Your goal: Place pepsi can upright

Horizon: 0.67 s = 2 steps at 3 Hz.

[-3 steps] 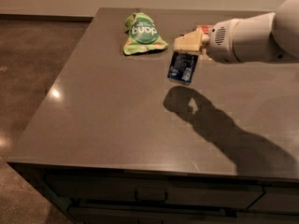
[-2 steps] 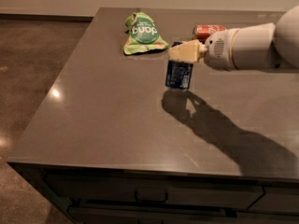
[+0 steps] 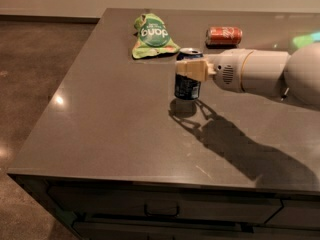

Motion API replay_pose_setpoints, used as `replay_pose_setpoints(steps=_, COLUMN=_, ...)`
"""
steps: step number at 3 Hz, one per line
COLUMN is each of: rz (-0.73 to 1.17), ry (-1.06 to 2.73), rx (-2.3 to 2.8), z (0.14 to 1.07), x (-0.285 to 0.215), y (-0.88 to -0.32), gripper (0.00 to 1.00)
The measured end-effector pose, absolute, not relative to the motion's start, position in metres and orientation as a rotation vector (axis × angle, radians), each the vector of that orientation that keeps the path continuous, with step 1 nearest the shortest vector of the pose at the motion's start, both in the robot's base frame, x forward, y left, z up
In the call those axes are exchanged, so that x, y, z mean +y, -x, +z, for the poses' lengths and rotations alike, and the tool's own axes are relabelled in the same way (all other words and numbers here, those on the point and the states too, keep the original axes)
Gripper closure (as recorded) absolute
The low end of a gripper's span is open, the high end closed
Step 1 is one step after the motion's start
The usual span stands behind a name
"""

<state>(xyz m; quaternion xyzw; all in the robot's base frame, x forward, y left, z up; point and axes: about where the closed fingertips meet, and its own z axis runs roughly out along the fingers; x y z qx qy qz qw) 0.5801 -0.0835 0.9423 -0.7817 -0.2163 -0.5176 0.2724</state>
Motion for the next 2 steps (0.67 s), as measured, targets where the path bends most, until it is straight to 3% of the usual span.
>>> replay_pose_setpoints(steps=2, rz=-1.576, ry=1.961, rx=-0.677, z=0.9394, x=-0.0711, y=-0.5846, gripper=0.98)
